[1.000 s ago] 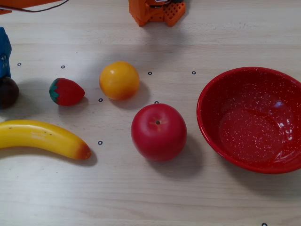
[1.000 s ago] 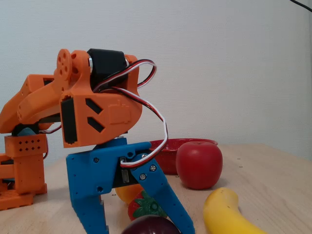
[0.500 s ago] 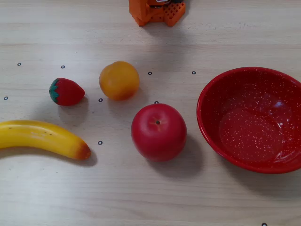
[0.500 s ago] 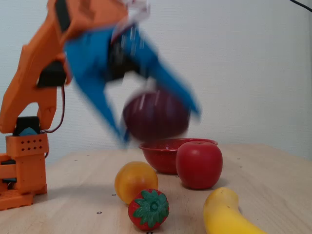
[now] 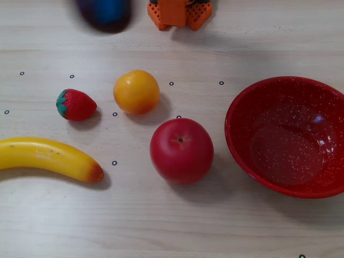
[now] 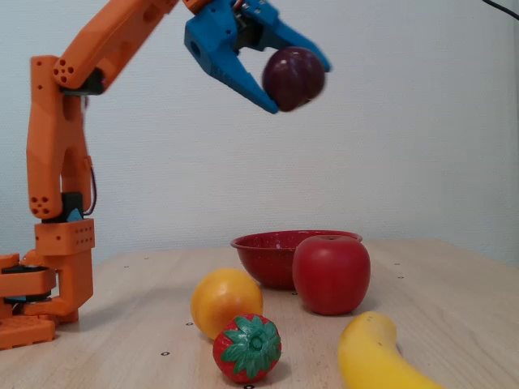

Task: Put the plum in the red bowl.

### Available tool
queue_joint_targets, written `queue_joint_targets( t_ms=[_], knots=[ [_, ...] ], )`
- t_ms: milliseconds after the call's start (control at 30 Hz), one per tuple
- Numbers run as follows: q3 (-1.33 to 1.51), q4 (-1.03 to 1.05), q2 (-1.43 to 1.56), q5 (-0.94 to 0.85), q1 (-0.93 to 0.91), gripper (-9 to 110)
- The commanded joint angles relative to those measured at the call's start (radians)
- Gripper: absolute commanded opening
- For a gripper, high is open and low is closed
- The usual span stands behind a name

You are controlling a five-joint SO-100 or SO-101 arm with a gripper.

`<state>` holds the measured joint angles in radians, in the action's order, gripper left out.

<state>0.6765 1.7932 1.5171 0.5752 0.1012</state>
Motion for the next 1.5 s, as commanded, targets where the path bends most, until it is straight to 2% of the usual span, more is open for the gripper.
queue_joint_targets(
  t_ms=[0, 200, 433, 567, 767, 833, 933, 1133, 1267, 1467],
  knots=[
    [0.028, 0.15, 0.166, -0.091, -0.132, 0],
    [0.16, 0.152, 0.276, -0.244, -0.399, 0],
    [0.202, 0.152, 0.215, -0.367, -0.629, 0],
    [0.16, 0.152, 0.075, -0.405, -0.672, 0],
    [0.0, 0.152, -0.206, -0.396, -0.638, 1],
    [-0.052, 0.153, -0.288, -0.402, -0.615, 11],
    [-0.143, 0.153, -0.393, -0.396, -0.595, 15],
    [-0.219, 0.153, -0.508, -0.38, -0.566, 41],
    [-0.239, 0.153, -0.552, -0.377, -0.561, 52],
    [-0.282, 0.153, -0.584, -0.376, -0.578, 56]
  ],
)
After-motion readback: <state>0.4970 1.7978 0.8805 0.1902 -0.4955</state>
